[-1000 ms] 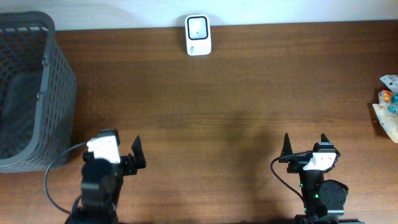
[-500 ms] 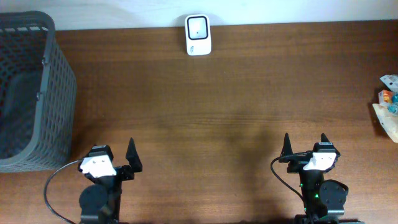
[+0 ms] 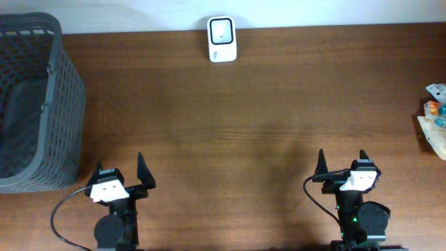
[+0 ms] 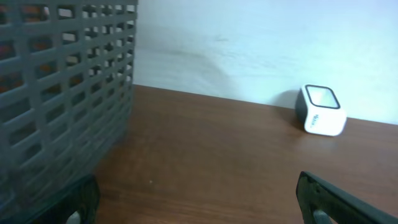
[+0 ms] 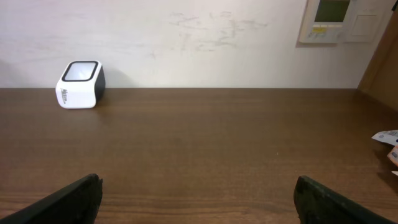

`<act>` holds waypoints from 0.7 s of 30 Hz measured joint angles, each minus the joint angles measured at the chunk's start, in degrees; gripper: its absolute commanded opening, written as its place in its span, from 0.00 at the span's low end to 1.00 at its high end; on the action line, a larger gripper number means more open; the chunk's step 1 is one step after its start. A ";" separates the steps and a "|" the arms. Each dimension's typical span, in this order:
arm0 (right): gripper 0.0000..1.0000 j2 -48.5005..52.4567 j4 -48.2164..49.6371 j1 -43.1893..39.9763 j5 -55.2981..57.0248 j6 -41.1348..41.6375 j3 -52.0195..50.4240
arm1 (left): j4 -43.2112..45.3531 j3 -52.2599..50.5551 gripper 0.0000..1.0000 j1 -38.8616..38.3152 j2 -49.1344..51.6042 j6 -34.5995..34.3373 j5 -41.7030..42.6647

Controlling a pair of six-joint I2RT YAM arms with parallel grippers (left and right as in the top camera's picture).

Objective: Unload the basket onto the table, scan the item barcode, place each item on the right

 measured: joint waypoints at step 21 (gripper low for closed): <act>0.98 0.00 0.00 0.00 0.00 0.00 0.00 | -1.68 0.00 0.99 3.08 -0.04 4.22 4.48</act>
